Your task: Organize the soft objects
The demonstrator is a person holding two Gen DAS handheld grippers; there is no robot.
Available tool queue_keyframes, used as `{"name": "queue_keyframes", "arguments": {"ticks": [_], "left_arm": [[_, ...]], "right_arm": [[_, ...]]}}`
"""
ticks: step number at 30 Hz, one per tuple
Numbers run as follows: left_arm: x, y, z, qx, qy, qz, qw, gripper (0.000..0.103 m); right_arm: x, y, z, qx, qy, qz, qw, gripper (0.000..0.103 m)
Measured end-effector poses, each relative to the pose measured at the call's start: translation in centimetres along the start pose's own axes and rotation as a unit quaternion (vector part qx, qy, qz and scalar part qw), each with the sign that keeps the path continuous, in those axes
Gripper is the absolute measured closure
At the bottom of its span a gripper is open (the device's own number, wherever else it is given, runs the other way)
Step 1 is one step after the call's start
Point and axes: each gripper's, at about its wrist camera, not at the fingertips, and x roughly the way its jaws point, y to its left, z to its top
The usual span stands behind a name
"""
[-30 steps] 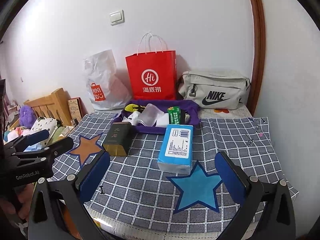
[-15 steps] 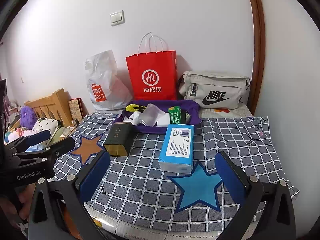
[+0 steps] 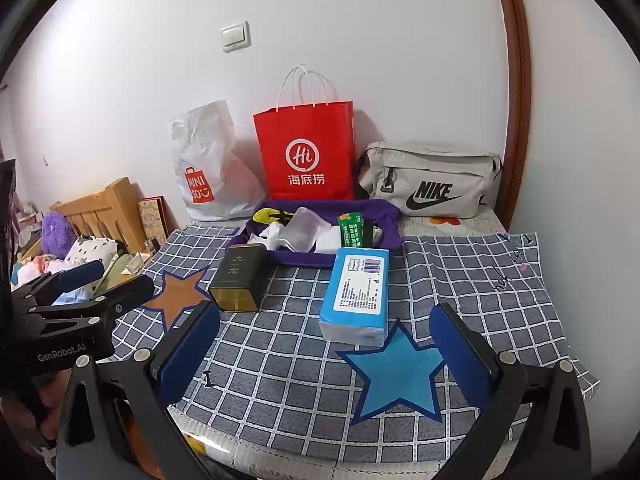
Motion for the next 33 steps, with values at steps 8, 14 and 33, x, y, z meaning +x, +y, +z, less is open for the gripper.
{"name": "queue_keyframes", "arguments": {"ticks": [8,14,33], "left_arm": [[-0.02,-0.02,-0.03,0.002,0.000,-0.001,1.0000,0.007],[-0.03,-0.08,-0.07,0.001,0.000,0.000,1.0000,0.007],[-0.11,-0.20,-0.14,0.000,0.000,0.002,1.0000,0.007]], "right_arm": [[0.03,-0.02,-0.05,0.000,0.000,0.001,1.000,0.000],[0.05,-0.08,-0.05,0.001,0.000,0.001,1.000,0.000],[-0.01,-0.14,-0.05,0.001,0.000,0.002,1.000,0.000]]}}
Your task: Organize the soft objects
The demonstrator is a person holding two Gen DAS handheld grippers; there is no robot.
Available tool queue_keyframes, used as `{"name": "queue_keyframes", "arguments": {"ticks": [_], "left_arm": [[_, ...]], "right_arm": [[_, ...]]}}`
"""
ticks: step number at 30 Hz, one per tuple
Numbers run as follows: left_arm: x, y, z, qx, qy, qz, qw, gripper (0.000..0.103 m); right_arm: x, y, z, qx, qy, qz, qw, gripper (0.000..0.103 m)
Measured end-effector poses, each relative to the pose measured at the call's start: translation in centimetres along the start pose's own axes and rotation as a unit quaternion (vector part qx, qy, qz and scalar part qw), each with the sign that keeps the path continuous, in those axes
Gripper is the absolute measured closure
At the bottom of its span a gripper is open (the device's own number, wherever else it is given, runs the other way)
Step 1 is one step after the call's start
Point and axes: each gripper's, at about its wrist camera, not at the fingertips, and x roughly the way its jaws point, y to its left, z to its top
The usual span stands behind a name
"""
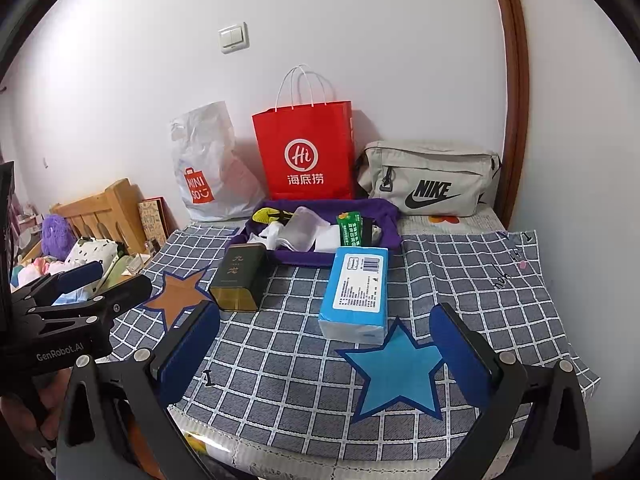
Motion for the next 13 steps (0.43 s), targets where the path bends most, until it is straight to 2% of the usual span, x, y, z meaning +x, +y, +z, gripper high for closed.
{"name": "queue_keyframes", "arguments": {"ticks": [13], "left_arm": [[-0.01,-0.14,-0.02,0.002,-0.003,0.000,1.0000,0.007]], "right_arm": [[0.10,-0.10,-0.13,0.004,0.001,-0.002,1.000,0.000]]}}
